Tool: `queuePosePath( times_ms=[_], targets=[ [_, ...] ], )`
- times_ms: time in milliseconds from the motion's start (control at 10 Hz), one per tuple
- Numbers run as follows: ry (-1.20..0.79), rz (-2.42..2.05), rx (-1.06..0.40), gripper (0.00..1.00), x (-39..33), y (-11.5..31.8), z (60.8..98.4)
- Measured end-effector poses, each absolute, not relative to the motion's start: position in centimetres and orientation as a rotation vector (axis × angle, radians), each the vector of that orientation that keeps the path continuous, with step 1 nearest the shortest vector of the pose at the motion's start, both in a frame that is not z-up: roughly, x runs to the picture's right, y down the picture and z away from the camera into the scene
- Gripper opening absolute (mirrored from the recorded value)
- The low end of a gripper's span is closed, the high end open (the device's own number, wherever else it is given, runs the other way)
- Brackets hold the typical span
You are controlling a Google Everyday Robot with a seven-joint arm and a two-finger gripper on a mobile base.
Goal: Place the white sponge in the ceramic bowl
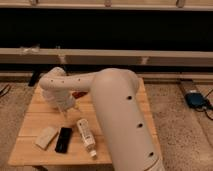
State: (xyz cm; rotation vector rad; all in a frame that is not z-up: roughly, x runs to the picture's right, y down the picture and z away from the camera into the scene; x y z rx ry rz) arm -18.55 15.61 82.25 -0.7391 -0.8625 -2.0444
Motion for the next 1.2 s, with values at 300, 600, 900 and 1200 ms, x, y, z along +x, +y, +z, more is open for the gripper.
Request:
queuePosePath(
  times_ms=[300,600,900,1200],
  targets=[
    [-0.862,-2.044,-0.739,0.63,-18.6,15.6,82.2],
    [-0.863,-2.045,-0.738,0.63,-18.6,15.6,82.2],
    [-0.856,-2.070,-0.630,0.63,-19.3,14.3,81.9],
    [-0.849,-2.087,-0.472,0.63,-22.1,14.6,79.5]
  ],
)
